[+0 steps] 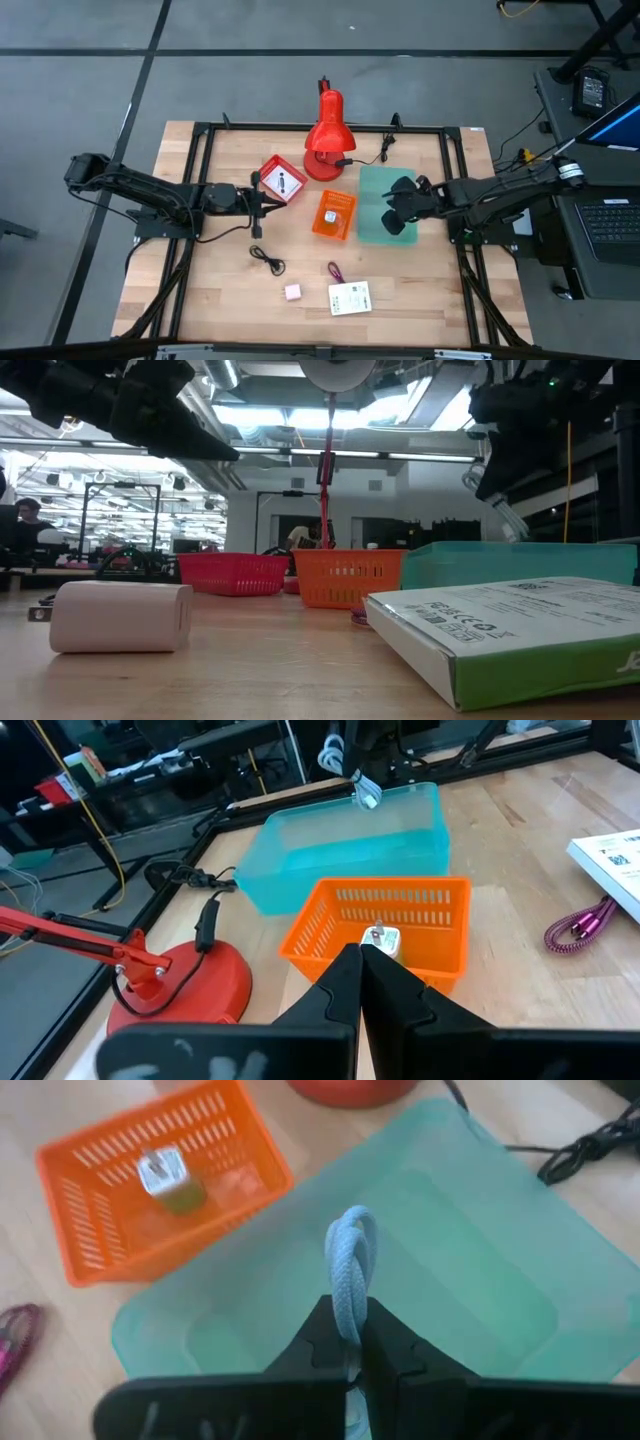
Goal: Pick and place items into bin
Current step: Put the blue charger cable into the green bin
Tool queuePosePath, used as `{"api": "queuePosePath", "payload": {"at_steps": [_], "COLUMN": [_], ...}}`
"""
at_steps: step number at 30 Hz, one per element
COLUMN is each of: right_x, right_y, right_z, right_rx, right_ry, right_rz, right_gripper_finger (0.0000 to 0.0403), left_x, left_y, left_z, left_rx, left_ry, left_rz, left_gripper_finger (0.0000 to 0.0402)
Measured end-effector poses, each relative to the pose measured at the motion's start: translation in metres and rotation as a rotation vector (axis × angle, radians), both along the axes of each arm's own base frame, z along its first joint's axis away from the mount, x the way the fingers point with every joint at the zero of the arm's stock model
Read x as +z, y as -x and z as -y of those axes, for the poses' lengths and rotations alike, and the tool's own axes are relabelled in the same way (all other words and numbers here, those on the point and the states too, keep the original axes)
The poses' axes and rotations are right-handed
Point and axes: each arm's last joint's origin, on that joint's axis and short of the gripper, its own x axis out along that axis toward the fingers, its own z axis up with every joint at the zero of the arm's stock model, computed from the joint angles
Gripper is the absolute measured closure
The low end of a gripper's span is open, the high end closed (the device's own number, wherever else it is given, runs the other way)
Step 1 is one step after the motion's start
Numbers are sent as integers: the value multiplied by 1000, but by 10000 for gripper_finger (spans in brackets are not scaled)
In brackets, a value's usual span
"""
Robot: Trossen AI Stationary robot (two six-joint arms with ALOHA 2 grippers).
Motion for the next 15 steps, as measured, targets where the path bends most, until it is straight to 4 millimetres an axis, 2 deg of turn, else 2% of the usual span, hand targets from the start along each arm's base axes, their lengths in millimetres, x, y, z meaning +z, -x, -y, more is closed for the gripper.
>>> {"api": "queuePosePath", "payload": {"at_steps": [15], "right_x": [-38], "right_y": [-20], "right_z": [-5], "right_rx": [2], "right_ry": [-35], "right_rz": [-130], "right_gripper_finger": [392], "left_x": [1], "left_y": [0], "left_z": [0], "left_rx": [-7], "left_ry": [2], "left_rz": [7], "left_gripper_finger": [396]}}
